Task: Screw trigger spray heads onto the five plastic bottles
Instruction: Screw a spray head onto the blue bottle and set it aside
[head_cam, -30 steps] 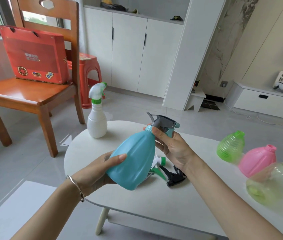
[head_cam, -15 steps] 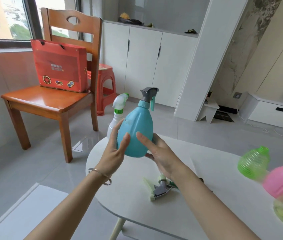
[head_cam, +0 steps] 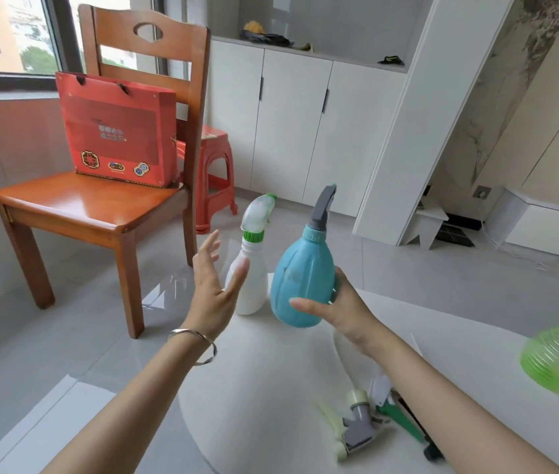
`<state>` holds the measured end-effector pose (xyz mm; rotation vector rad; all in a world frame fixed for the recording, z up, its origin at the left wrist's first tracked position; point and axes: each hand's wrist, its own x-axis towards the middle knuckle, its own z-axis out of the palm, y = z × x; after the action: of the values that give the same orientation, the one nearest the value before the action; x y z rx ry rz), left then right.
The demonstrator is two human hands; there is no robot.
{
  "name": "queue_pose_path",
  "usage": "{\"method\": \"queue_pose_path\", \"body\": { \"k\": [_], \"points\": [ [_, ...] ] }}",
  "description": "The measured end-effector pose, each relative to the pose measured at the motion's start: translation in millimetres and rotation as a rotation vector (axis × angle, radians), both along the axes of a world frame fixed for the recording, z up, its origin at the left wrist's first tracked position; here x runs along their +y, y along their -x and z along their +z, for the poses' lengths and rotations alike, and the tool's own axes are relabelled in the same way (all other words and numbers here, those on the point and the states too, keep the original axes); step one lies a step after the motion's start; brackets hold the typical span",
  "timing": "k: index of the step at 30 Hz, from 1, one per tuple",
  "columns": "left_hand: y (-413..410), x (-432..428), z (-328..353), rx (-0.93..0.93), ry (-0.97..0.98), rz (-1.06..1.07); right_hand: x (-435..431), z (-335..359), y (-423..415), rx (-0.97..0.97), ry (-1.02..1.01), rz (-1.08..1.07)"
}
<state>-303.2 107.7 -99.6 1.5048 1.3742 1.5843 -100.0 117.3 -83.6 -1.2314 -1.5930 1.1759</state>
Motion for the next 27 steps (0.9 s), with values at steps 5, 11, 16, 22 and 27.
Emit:
{"method": "queue_pose_path", "body": {
  "k": [5, 11, 16, 22, 27],
  "points": [
    [6.7, 26.7, -41.9, 0.113, 0.217, -0.052, 28.0, -37.6, -6.0, -0.091, 0.056, -0.028],
    [7.4, 43.6, -59.0, 0.13, 0.241, -0.089, 51.6, -56.6, -10.6, -0.154, 0.11, 0.06],
    [6.2, 50.7, -60.8, 0.105, 0.234, -0.078, 63.6, -53.9, -14.7, -0.221, 0.139, 0.173],
    [6.0, 53.3, -64.3, 0.086, 0.239, -0.078, 64.6, -52.1, -20.1, -0.235, 0.168, 0.231],
    [6.6, 49.6, -62.1, 0.085, 0.266, -0.088, 63.4, -53.8, -19.4, -0.229, 0.164, 0.23]
  ]
}}
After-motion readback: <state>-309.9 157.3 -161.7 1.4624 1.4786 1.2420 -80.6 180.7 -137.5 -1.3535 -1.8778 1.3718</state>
